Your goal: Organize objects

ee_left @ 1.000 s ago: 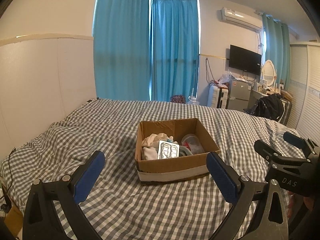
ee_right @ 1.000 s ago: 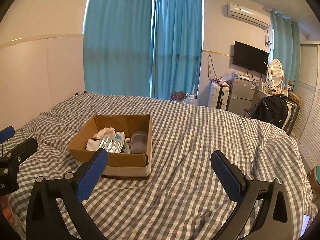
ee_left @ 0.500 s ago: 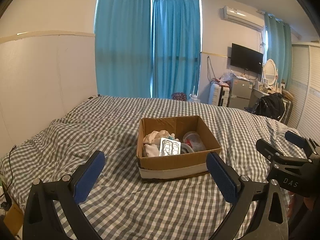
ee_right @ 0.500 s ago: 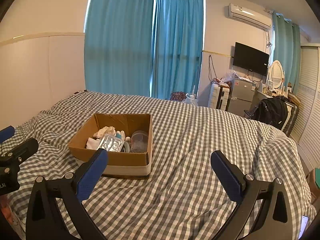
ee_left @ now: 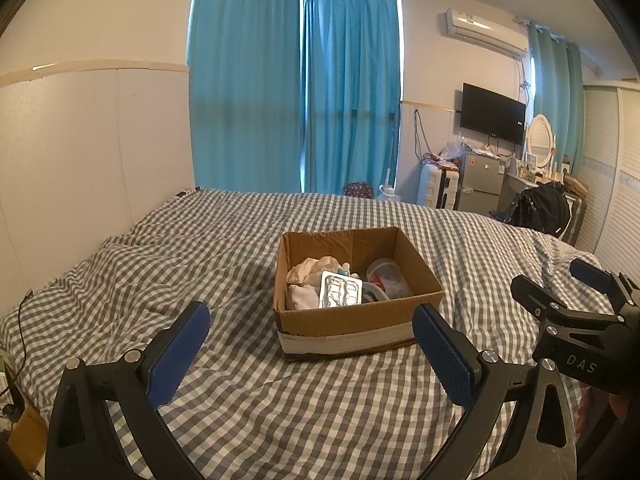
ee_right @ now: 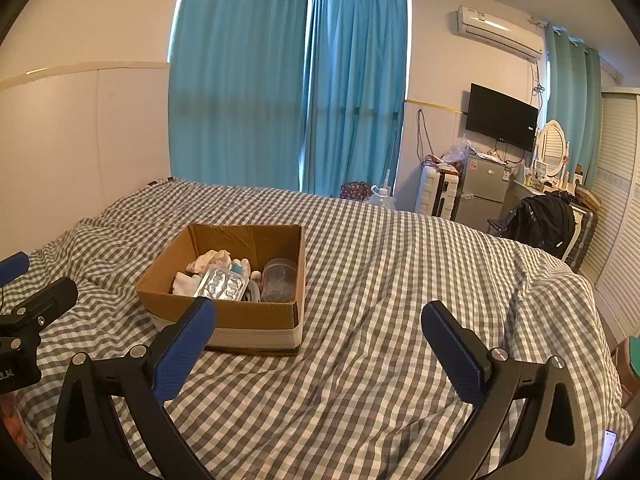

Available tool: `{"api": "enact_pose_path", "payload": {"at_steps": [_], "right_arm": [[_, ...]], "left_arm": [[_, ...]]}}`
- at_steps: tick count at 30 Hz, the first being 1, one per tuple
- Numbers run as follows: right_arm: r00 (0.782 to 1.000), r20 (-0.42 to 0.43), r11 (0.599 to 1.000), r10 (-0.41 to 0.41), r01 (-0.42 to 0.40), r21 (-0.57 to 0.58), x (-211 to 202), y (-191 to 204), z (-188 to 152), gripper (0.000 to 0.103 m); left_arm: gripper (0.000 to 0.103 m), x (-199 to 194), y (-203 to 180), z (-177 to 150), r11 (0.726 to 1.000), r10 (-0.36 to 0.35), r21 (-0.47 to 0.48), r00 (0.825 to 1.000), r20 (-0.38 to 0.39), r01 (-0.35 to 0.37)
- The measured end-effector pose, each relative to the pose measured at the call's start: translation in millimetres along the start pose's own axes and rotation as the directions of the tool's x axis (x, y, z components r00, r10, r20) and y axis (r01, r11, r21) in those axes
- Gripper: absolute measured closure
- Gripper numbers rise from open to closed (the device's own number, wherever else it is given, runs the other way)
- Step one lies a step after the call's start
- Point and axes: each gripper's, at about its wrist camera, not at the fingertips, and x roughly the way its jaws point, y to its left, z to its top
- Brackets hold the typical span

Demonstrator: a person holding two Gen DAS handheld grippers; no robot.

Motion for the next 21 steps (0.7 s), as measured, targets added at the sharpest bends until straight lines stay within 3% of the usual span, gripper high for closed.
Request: {"api": "enact_pose_path", "payload": {"at_steps": [21], "right_arm": [[1.0,-0.009,1.0,-0.006,0.006,-0.013,2.4,5.7,-5.7,0.0]], "left_arm": [[0.0,2.9,-2.9,-4.0,0.999,0.021,0.024,1.0,-0.001,-0.021]]}}
